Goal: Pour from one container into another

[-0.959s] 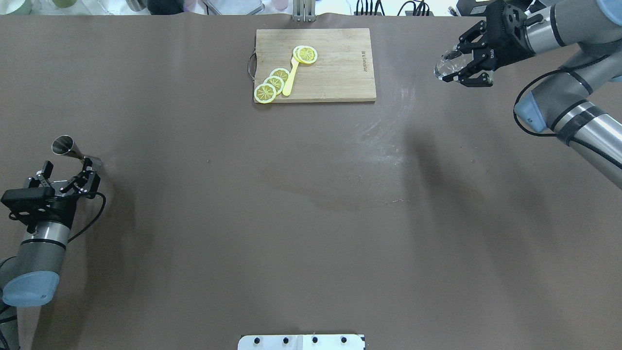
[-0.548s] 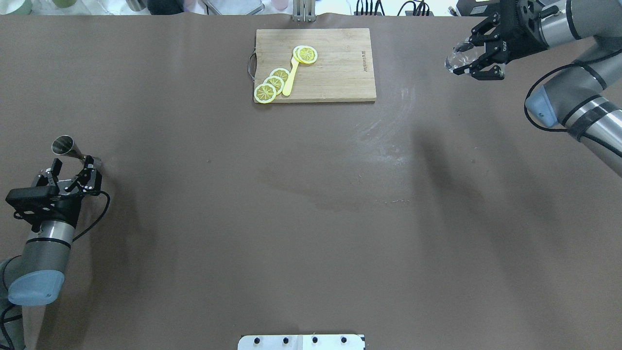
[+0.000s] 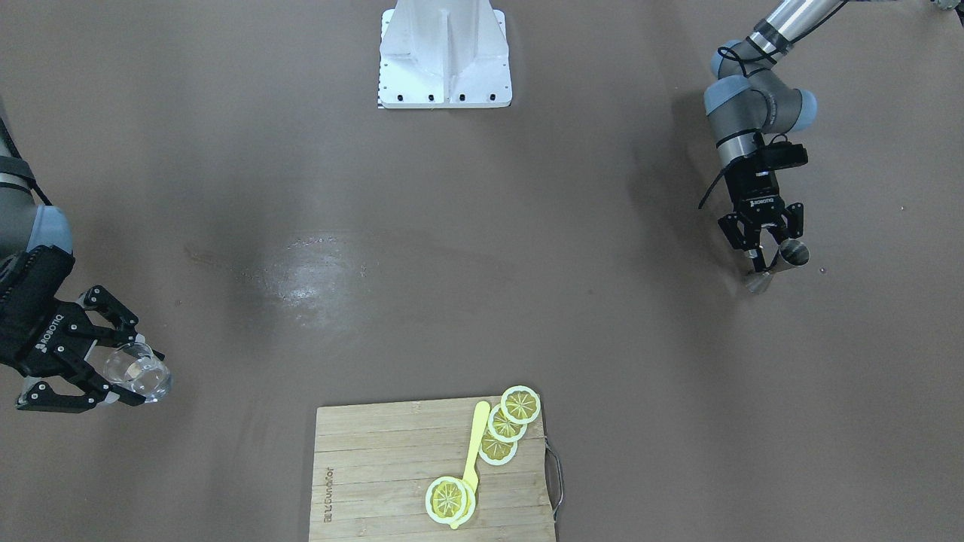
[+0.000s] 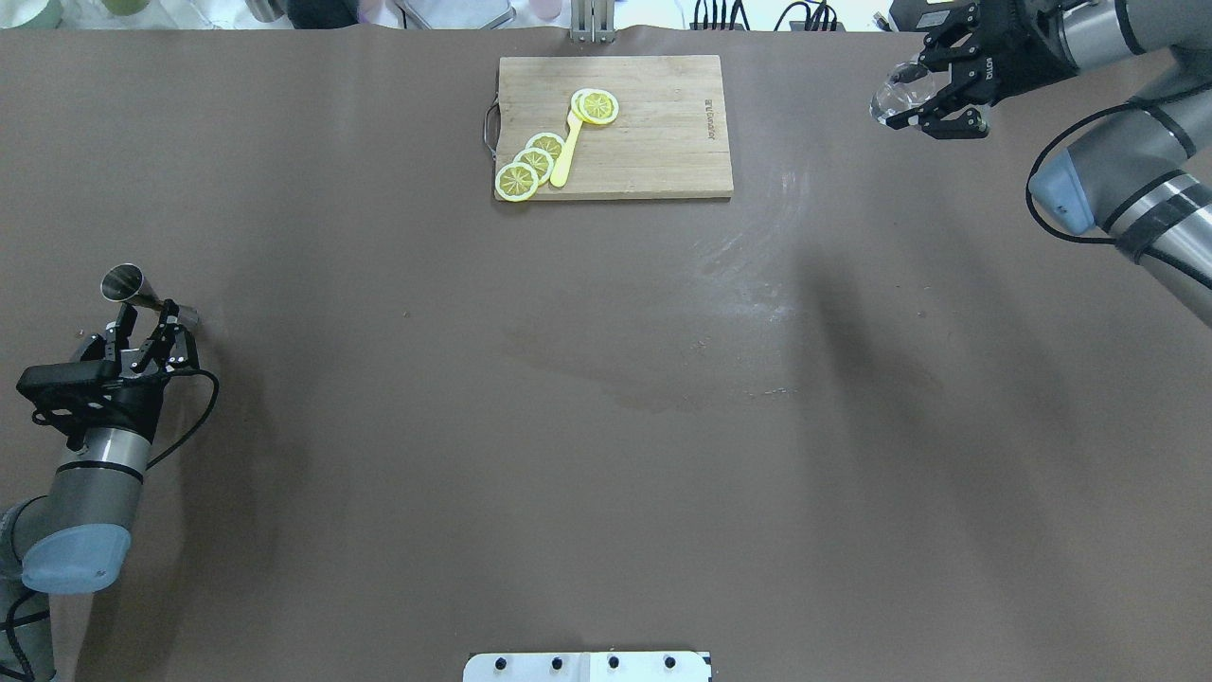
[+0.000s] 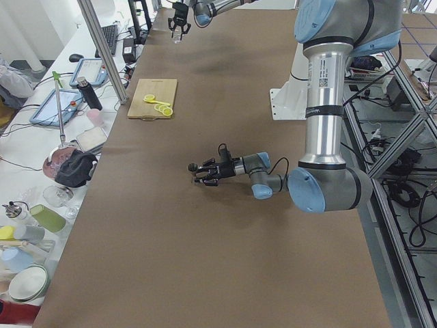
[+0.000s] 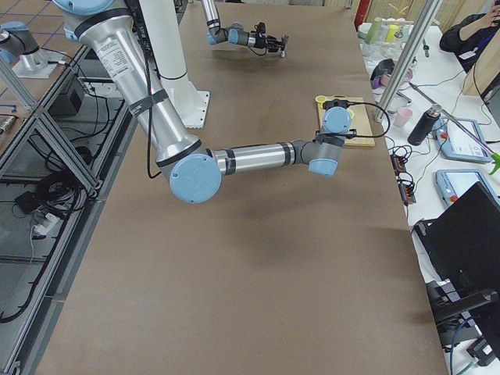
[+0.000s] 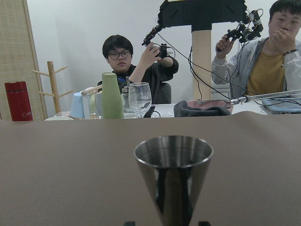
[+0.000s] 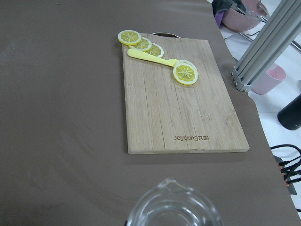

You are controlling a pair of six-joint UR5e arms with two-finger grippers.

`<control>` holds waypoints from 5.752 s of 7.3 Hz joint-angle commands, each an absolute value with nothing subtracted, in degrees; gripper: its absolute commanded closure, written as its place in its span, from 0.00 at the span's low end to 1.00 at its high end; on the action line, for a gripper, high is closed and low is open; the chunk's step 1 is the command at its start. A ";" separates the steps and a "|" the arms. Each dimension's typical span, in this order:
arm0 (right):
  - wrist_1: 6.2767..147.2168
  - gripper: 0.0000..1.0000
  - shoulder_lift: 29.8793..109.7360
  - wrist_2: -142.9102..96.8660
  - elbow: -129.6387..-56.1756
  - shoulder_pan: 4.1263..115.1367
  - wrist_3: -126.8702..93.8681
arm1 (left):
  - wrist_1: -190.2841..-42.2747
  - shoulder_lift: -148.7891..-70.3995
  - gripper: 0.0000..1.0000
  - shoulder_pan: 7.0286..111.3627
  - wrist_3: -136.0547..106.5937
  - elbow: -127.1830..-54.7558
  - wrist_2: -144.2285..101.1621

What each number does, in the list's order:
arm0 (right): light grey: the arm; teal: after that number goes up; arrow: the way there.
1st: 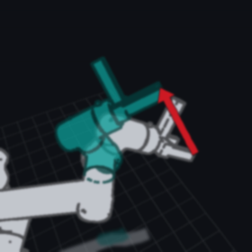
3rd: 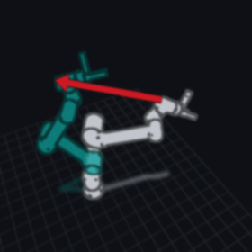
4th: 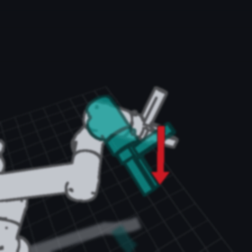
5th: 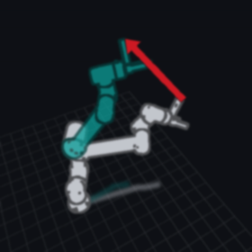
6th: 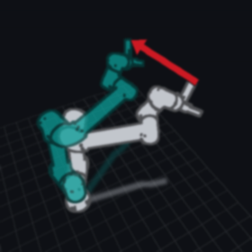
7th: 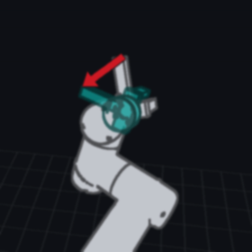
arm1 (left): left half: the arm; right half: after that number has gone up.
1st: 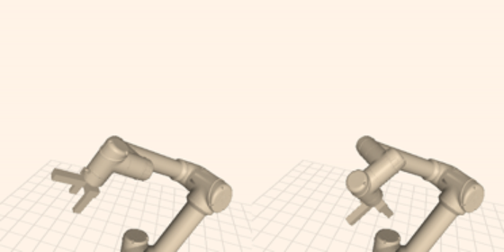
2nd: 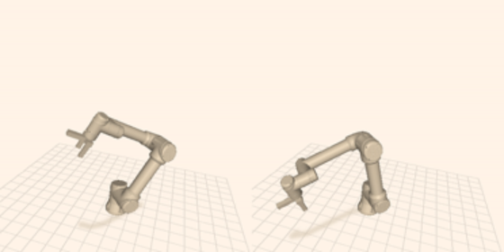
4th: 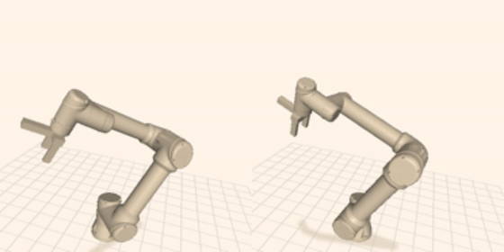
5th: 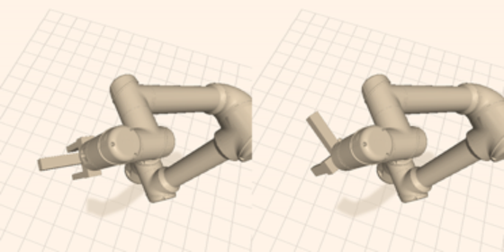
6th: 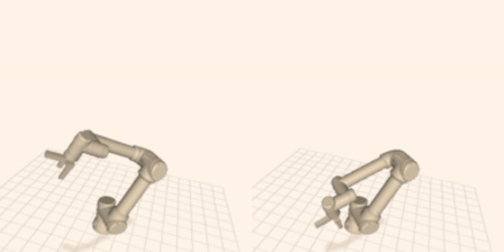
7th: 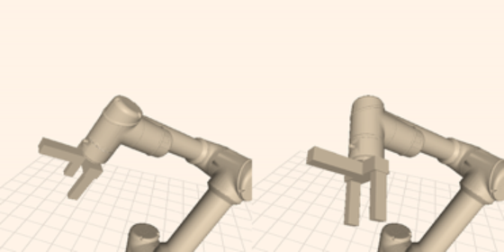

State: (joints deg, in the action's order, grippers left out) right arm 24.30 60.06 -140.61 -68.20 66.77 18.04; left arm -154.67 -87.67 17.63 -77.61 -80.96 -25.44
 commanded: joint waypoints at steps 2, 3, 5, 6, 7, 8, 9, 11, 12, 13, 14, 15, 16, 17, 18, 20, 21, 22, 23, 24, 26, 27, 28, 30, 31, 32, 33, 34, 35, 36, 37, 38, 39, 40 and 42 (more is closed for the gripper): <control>25.84 1.00 60.82 -140.36 -69.61 67.94 18.19 | -154.51 -88.15 0.52 17.84 -77.52 -80.95 -26.02; 26.10 1.00 60.73 -140.27 -69.61 67.85 18.11 | -153.55 -88.15 0.52 17.93 -77.52 -80.95 -26.02; 27.42 1.00 60.47 -139.92 -69.87 67.59 18.28 | -153.46 -88.15 0.54 18.02 -77.52 -80.95 -26.02; 27.42 1.00 60.47 -139.92 -69.87 67.59 18.28 | -153.46 -88.33 0.55 18.19 -77.61 -80.95 -26.10; 27.42 1.00 60.47 -140.01 -69.87 67.59 18.19 | -153.37 -88.42 0.55 18.19 -77.61 -80.95 -26.02; 27.42 1.00 60.47 -139.92 -69.87 67.67 18.28 | -153.37 -88.42 0.55 18.28 -77.52 -80.95 -26.02; 27.42 1.00 60.56 -140.01 -69.96 67.68 18.28 | -152.32 -88.59 0.55 18.37 -77.52 -80.95 -26.02; 27.42 1.00 60.82 -139.92 -70.22 67.76 18.28 | -152.05 -88.77 0.72 18.37 -77.52 -80.95 -25.93; 27.42 1.00 60.82 -139.92 -70.14 67.76 18.28 | -152.05 -88.77 0.86 18.37 -77.52 -80.86 -25.93; 27.42 1.00 60.82 -139.92 -70.14 67.68 18.28 | -152.05 -88.77 0.97 18.80 -77.52 -80.95 -25.93; 27.42 1.00 60.82 -139.92 -70.22 67.76 18.19 | -152.05 -88.86 1.00 19.33 -77.35 -80.95 -25.75; 27.42 1.00 60.82 -139.92 -70.22 67.76 18.28 | -152.05 -90.51 1.00 19.60 -76.82 -81.90 -25.58; 27.42 1.00 60.73 -140.01 -70.22 67.76 18.19 | -152.14 -90.79 1.00 19.60 -74.03 -85.66 -25.66; 27.42 1.00 60.73 -140.10 -70.57 67.76 18.19 | -152.23 -91.57 1.00 19.60 -70.52 -89.78 -26.10; 27.51 1.00 60.82 -140.10 -70.66 67.76 18.19 | -152.57 -95.85 1.00 19.51 -67.97 -89.74 -26.10; 27.51 1.00 60.82 -140.01 -70.66 67.68 18.11 | -152.93 -106.74 1.00 19.34 -52.30 -88.86 -29.07; 27.51 1.00 60.91 -140.01 -71.27 67.76 17.84 | -154.67 -110.27 1.00 19.34 -47.42 -88.86 -32.75; 27.60 1.00 60.91 -140.01 -72.76 67.76 17.67 | -155.12 -114.83 1.00 19.34 -43.02 -88.86 -38.35; 30.47 1.00 60.91 -140.01 -75.64 67.50 17.67 | -155.13 -118.35 1.00 19.42 -35.93 -89.12 -43.63; 36.85 1.00 61.08 -139.92 -80.37 66.54 17.67 | -155.13 -119.95 1.00 19.42 -31.86 -89.30 -44.64; 46.10 1.00 61.35 -139.22 -89.52 64.17 17.67 | -155.21 -126.63 1.00 19.60 -24.57 -86.93 -52.80; 51.36 1.00 61.61 -139.13 -94.17 63.12 17.67 | -155.13 -128.83 1.00 19.08 -22.43 -86.75 -53.00; 57.25 1.00 61.70 -139.04 -98.74 62.24 17.75 | -154.60 -129.63 1.00 18.81 -22.41 -86.66 -53.00; 62.82 1.00 62.57 -138.43 -105.00 60.65 17.93 | -154.69 -132.26 1.00 18.37 -22.32 -84.48 -53.78; 64.84 1.00 62.75 -138.34 -107.29 60.64 18.36 | -154.60 -134.36 1.00 18.46 -22.32 -82.90 -59.18; 68.60 1.00 62.67 -138.25 -109.84 60.64 18.80 | -154.95 -134.47 1.00 18.54 -22.32 -82.71 -60.46; 70.12 1.00 62.49 -137.99 -110.91 60.56 19.07 | -155.04 -135.26 1.00 18.63 -22.32 -81.40 -60.56; 74.40 1.00 61.71 -136.60 -111.96 59.95 21.51 | -155.04 -135.79 1.00 18.55 -22.32 -79.82 -60.56; 81.58 1.00 61.79 -132.93 -114.67 57.59 29.10 | -155.04 -135.88 1.00 18.63 -22.41 -79.89 -60.56; 85.74 1.00 61.70 -131.59 -115.57 56.18 31.53 | -155.04 -135.88 1.00 18.63 -22.41 -79.72 -60.56; 86.91 1.00 61.61 -128.88 -115.58 54.51 31.64 | -155.13 -135.79 1.00 18.55 -22.67 -79.72 -60.56; 90.40 1.00 60.57 -127.46 -115.49 53.62 34.25 | -155.13 -135.79 1.00 18.63 -22.85 -79.72 -60.56; 94.62 1.00 59.25 -126.92 -115.58 53.61 38.45 | -155.21 -135.79 1.00 18.63 -22.85 -79.72 -60.47; 98.23 1.00 57.76 -126.65 -115.66 53.79 39.97 | -155.13 -135.79 1.00 18.63 -22.85 -79.63 -60.47; 108.41 1.00 53.02 -122.71 -115.40 52.91 44.79 | -155.21 -135.88 1.00 18.63 -22.76 -79.63 -60.47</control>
State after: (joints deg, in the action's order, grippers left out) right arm 102.39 55.62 -124.59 -115.55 53.39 41.43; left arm -155.19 -135.80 18.63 -22.83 -79.68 -60.47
